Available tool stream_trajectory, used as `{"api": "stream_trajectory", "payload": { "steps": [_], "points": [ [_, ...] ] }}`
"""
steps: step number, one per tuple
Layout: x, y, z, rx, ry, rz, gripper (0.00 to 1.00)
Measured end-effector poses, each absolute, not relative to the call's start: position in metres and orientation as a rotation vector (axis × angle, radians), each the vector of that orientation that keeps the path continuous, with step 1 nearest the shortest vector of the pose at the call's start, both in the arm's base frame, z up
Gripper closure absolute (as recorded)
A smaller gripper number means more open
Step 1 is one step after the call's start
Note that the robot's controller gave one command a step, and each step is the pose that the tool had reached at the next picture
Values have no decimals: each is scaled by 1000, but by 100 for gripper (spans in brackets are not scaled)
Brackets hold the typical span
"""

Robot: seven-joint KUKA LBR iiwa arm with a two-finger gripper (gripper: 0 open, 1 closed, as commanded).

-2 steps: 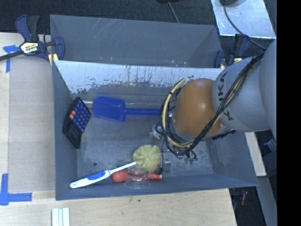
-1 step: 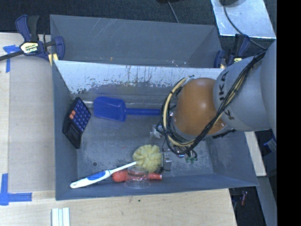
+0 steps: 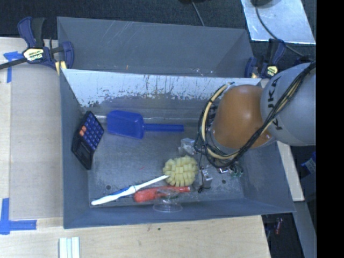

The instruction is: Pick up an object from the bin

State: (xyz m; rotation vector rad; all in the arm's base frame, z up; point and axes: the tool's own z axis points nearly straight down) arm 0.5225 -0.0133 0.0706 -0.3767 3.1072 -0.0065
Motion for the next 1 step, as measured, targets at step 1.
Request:
{"api": "stream_trajectory", "payload": {
  "steps": [1],
  "points": [
    [518,35,70,-97,3130,-1,100]
  ]
}}
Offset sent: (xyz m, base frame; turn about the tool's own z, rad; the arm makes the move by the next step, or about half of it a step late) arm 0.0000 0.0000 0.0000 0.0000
